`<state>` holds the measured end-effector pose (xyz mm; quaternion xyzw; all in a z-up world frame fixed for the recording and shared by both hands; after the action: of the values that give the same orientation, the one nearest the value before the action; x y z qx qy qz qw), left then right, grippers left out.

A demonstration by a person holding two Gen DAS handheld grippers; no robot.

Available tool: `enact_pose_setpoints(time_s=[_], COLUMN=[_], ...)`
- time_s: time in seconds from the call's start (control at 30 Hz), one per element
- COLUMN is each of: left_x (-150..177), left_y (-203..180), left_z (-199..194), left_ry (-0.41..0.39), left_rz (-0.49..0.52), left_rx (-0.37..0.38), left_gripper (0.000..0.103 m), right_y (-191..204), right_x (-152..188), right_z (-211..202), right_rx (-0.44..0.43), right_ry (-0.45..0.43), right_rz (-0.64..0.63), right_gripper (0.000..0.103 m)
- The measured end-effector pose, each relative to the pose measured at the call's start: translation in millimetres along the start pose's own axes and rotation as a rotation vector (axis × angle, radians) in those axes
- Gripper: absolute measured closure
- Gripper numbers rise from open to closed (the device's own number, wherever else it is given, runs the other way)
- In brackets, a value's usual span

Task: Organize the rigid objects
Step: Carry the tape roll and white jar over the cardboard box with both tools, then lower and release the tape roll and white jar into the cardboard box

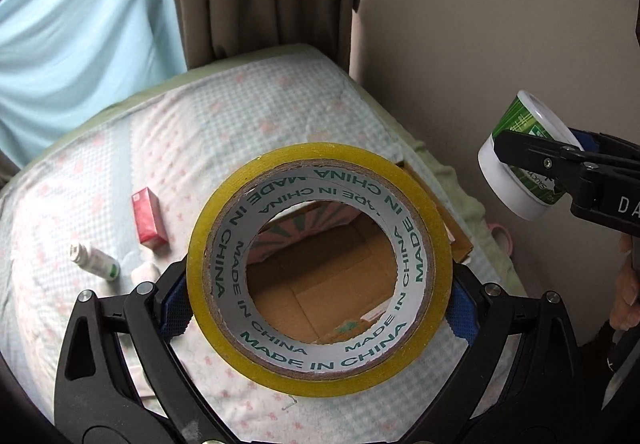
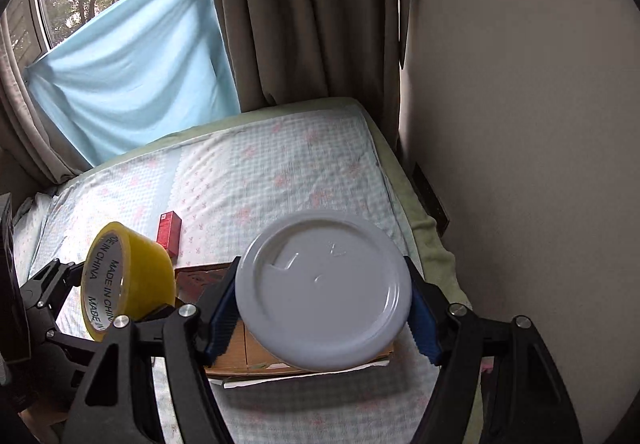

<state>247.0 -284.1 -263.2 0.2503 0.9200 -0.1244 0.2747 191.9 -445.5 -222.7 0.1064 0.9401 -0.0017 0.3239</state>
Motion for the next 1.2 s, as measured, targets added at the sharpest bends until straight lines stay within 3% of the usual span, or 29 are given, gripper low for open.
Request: enact_pose_setpoints(time_s=[0.4, 0.57, 0.83, 1.2], left_x=[42.5, 62.4, 75.9, 79.8], left_y=[5.7, 19.8, 27.9, 25.8], left_z=[129.4, 163.5, 196.5, 214.6], left_ry=[0.253, 0.323, 0.41, 0.463], left_rz=[0.027, 0.022, 0.013, -0.001], left_rx=[-0.019, -0.033, -0.037, -0.065], left_gripper=[0.005, 0.005, 0.005, 0.005], right_y=[-14.0, -13.6, -0.1, 6.9], right_x=[41.0, 61.4, 71.7, 68.9], right_z=[114.6, 160.6, 209.4, 219.8], right_rx=[-0.037, -0.058, -0.072, -0.058], right_ry=[0.195, 0.278, 0.348, 0.34], right_rz=[0.04, 0.03, -0.065, -0.146], right_gripper=[0.035, 0.035, 0.036, 0.036])
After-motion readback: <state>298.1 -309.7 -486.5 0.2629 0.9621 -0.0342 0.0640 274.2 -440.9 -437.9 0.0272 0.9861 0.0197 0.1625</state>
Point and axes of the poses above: each gripper's, at about its wrist camera, not at the fingertips, and z roughly the way its jaws point, y to its left, x to its underside, the point moved 5 cm from there along z, roughly the way its jaws point, and after that the axes turned 2 degrees about x, right-handed, at the moved point
